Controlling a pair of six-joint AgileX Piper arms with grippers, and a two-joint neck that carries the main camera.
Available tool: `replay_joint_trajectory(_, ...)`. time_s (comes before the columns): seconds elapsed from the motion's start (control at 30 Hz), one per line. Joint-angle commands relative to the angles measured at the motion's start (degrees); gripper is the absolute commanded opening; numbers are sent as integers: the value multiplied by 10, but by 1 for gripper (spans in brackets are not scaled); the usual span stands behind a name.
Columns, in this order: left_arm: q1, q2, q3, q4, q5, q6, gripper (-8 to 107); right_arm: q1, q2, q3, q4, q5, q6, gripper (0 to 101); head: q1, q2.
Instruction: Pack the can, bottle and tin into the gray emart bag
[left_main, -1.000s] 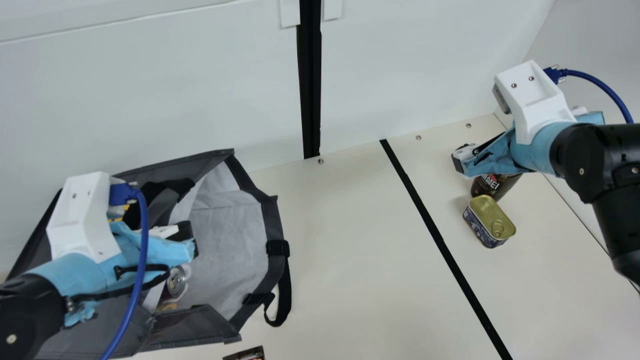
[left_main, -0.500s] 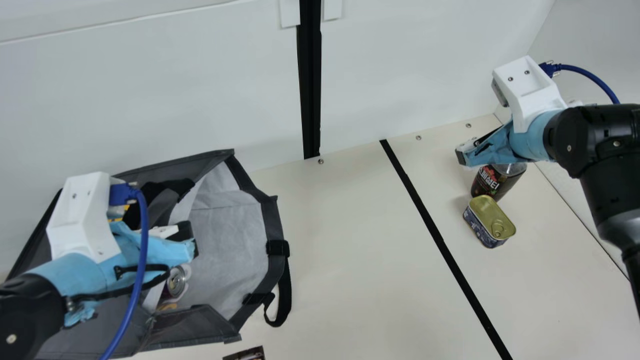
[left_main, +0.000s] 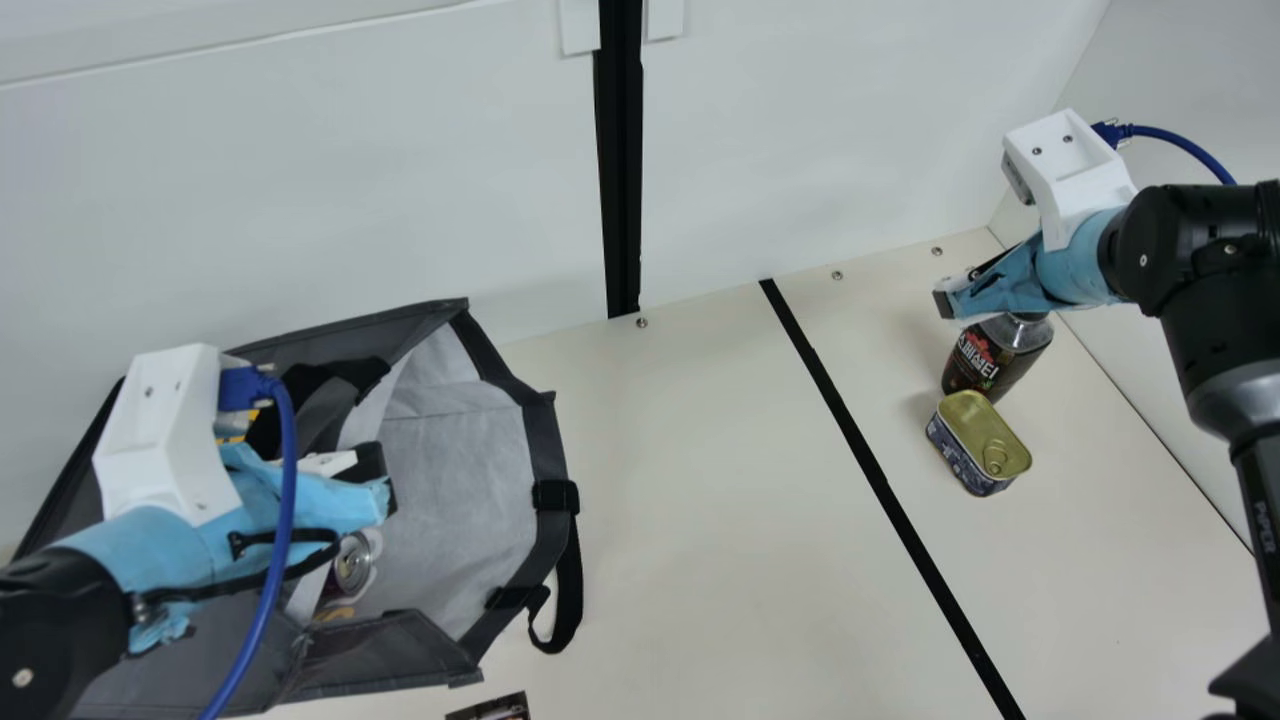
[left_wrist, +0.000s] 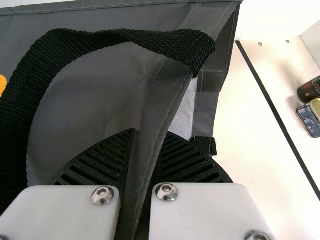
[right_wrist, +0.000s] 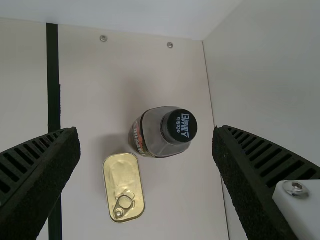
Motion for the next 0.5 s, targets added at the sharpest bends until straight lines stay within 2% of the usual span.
replay_joint_trajectory(0.0,0,0,0,0,0,0,10,-5,8,-5,5,3,-3,91,-13,-1)
replay_joint_trajectory(0.47,0,0,0,0,0,0,10,-44,80,-66,41,27,-25,91,-13,-1)
